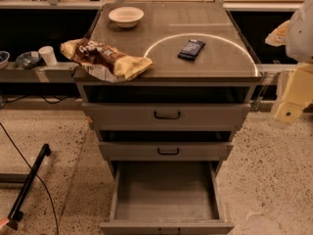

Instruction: Place rxbar blueberry into bottom drawer

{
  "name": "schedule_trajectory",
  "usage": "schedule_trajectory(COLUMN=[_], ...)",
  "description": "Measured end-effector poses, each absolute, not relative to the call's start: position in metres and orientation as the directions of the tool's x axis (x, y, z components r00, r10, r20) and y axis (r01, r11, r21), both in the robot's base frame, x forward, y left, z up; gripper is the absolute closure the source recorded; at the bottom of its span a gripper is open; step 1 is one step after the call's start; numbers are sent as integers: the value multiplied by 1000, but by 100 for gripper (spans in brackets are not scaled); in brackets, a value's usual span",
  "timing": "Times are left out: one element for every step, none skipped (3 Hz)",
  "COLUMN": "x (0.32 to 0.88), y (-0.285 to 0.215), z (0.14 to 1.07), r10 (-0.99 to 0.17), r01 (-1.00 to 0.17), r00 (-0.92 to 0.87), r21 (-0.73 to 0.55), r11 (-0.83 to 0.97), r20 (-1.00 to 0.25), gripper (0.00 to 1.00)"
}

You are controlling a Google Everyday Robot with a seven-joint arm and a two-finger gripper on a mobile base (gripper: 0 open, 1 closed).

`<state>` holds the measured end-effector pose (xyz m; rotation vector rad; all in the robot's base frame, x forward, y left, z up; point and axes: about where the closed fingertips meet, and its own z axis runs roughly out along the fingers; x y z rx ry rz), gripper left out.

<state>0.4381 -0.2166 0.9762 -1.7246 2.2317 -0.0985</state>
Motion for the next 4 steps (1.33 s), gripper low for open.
schedule_trajectory(x=[438,465,502,515], y=[-217,-207,-194,-191], z=[976,946,911,902], r10=[-953,-980,-986,-981], r01=[-931,-970,-994,-992], r00=[-221,-124,38,86], r21=[-246,-191,-108,-107], r11=[270,154,-20,-68], r20=[-207,-158,-163,-173], gripper=[0,0,0,0])
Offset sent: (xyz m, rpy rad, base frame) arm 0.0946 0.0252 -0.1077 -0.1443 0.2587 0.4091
